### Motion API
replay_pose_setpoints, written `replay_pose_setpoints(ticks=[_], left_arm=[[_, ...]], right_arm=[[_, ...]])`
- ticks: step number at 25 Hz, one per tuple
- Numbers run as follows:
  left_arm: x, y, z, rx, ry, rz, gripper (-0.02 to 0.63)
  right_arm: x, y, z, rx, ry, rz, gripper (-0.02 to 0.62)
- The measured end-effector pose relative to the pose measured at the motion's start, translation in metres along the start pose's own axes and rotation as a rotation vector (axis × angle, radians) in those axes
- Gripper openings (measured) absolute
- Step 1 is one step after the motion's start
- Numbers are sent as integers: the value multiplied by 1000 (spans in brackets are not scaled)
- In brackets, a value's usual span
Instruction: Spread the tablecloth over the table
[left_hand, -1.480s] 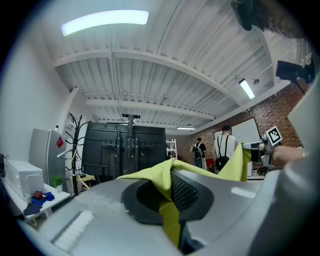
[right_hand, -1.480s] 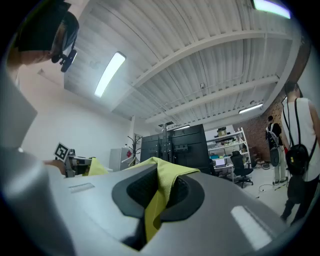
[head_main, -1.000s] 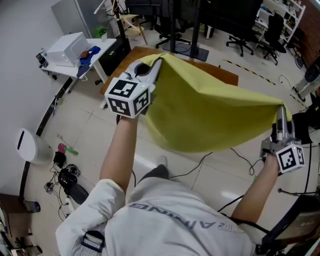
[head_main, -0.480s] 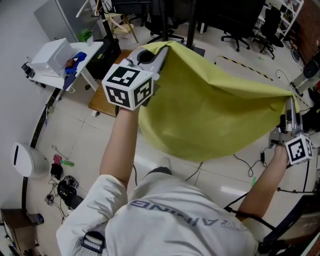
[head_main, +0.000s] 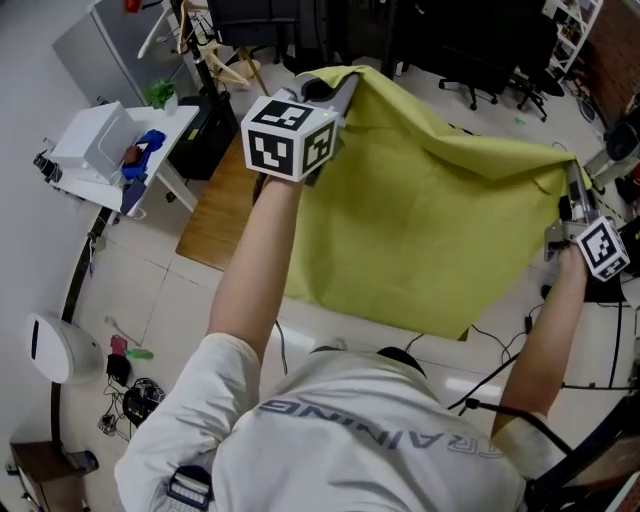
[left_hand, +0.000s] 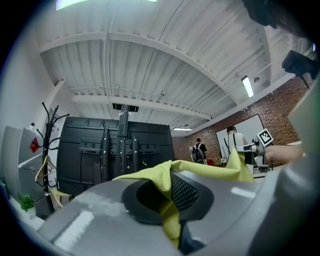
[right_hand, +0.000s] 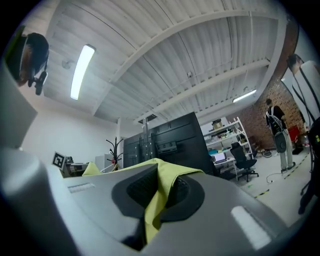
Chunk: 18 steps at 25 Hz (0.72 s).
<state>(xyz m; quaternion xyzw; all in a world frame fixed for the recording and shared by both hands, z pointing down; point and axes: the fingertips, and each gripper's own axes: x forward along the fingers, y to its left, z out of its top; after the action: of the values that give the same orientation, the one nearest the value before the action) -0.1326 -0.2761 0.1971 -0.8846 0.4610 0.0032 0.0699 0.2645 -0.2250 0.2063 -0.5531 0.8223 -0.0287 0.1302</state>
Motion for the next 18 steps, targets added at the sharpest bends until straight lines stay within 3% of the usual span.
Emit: replay_pose_setpoints(ticks=[9, 18], left_arm=[[90, 10, -40, -16, 85, -9, 15], [176, -7, -54, -54, 106, 4, 15]], right_arm=[[65, -93, -58, 78, 143, -45, 9], [117, -182, -57, 156, 125, -26, 9]])
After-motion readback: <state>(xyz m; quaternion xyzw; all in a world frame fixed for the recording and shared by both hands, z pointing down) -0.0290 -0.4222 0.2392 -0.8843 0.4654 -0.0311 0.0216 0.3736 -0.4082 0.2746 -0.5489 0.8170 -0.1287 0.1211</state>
